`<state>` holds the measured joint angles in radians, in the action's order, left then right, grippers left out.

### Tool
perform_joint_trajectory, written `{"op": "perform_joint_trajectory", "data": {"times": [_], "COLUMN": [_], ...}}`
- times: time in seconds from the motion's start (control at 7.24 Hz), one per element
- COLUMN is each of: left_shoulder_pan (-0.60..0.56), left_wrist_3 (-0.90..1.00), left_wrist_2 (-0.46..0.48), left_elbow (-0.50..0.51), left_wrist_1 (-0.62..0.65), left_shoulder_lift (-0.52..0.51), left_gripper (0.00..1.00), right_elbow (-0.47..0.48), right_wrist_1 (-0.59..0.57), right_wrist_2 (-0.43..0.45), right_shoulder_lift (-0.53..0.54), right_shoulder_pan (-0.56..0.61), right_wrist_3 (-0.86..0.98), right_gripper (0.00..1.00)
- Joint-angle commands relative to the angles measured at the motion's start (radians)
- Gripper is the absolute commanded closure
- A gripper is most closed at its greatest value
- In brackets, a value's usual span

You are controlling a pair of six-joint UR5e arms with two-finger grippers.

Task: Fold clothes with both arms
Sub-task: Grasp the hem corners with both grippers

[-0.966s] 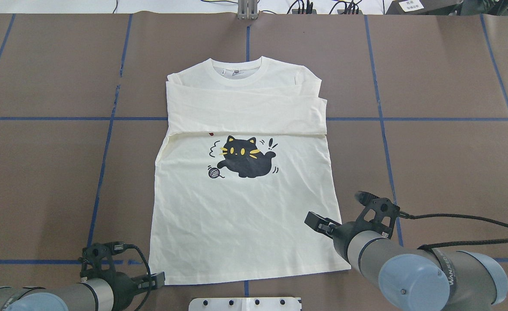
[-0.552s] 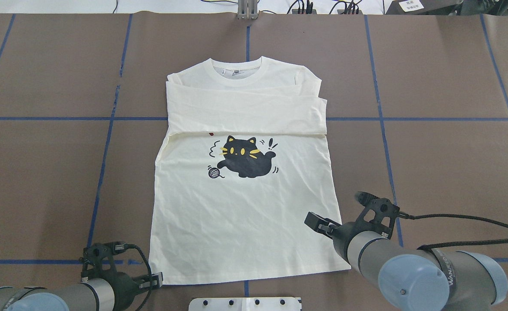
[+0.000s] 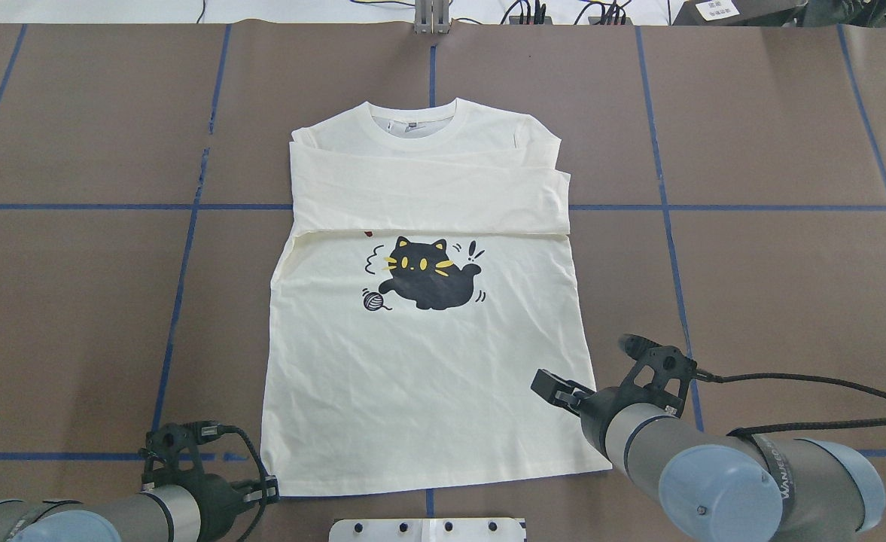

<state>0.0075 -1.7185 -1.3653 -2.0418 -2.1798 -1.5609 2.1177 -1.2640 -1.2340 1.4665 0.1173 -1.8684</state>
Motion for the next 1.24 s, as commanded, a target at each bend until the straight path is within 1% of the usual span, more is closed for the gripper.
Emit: {"op": "perform_joint_trajectory", "data": {"times": [0.0, 0.14, 0.28, 0.41, 0.55, 0.69, 1.1], "left_shoulder_pan": [-0.001, -0.004, -0.004, -0.004, -0.003, -0.003, -0.003], "left_wrist_3": [0.008, 0.008, 0.008, 0.008, 0.008, 0.008, 0.007], "left_wrist_2": [0.0, -0.004, -0.008, -0.008, -0.009, -0.009, -0.009], "left_elbow": [-0.008, -0.018, -0.02, -0.02, -0.018, -0.018, -0.018], "left_wrist_1": [0.0, 0.0, 0.0, 0.0, 0.0, 0.0, -0.002], "left_shoulder_lift": [0.004, 0.001, -0.007, -0.008, -0.01, -0.011, -0.01], "left_gripper": [1.0, 1.0, 1.0, 1.0, 1.0, 1.0, 1.0], "right_elbow": [-0.001, 0.001, 0.001, 0.002, 0.002, 0.002, 0.004], "right_wrist_1": [0.0, -0.003, -0.005, -0.053, -0.125, -0.13, -0.129], "right_wrist_2": [0.001, 0.007, 0.01, 0.027, 0.05, 0.057, 0.08], "right_shoulder_lift": [0.0, -0.002, 0.0, 0.006, 0.008, 0.041, 0.096], "right_shoulder_pan": [-0.002, -0.013, -0.039, -0.079, -0.115, -0.142, -0.179], "right_wrist_3": [0.0, -0.005, -0.114, -0.173, -0.182, -0.192, -0.202], "right_gripper": [0.05, 0.07, 0.21, 0.25, 0.25, 0.25, 0.25]}}
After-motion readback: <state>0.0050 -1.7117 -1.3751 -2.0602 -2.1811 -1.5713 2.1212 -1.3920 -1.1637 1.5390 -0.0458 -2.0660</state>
